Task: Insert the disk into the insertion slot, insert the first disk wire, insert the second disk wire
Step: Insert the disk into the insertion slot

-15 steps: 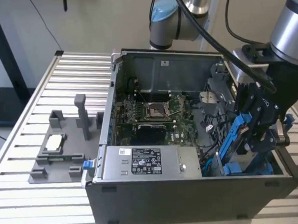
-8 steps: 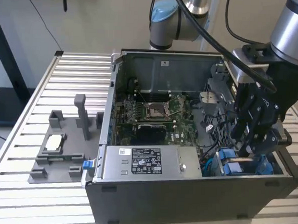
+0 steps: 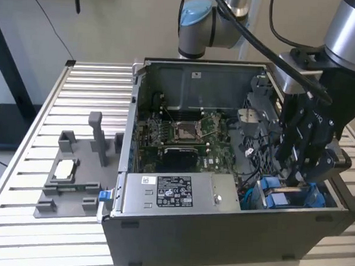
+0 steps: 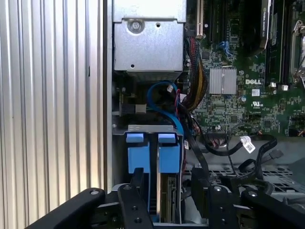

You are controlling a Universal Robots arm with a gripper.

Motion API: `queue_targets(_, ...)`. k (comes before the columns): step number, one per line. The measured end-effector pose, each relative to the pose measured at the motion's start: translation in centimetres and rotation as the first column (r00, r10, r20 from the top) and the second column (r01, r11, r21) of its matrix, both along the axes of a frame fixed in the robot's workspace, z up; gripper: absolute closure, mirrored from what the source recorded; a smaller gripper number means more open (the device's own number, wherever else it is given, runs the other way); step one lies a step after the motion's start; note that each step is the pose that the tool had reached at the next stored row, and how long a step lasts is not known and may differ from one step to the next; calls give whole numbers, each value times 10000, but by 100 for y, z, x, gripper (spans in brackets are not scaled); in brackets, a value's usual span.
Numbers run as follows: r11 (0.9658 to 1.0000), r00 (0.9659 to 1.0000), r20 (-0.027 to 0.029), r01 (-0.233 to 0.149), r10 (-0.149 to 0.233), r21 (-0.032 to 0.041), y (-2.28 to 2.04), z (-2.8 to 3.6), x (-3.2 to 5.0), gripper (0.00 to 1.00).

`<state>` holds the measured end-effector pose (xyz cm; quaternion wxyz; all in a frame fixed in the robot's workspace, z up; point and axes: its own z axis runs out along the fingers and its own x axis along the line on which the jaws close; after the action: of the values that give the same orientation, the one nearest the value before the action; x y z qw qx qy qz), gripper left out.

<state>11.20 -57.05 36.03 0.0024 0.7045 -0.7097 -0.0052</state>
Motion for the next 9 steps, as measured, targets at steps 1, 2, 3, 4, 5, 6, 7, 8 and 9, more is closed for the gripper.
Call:
queue_targets(1, 10000, 10000, 0, 1, -1, 2, 1, 36, 0, 47)
queue_targets(2, 10000, 10000, 0, 2, -2, 3, 2, 81, 0, 47)
queue_targets(3, 10000, 10000, 0, 1, -1, 1, 2, 127, 0, 47)
queue_targets(4, 10000, 10000, 0, 1, -1, 1, 2, 174, 0, 47)
queue_targets(5, 10000, 10000, 1, 1, -1, 3, 3, 217, 0, 47)
queue_targets(6, 10000, 10000, 3, 1, -1, 0, 4, 257, 0, 47)
queue_targets(7, 10000, 10000, 7, 0, 0, 3, 5, 287, 0, 47)
queue_targets(8, 10000, 10000, 14, 0, 0, 2, 6, 318, 1, 47)
queue_targets(9, 10000, 10000, 25, 1, -1, 2, 7, 341, 0, 47)
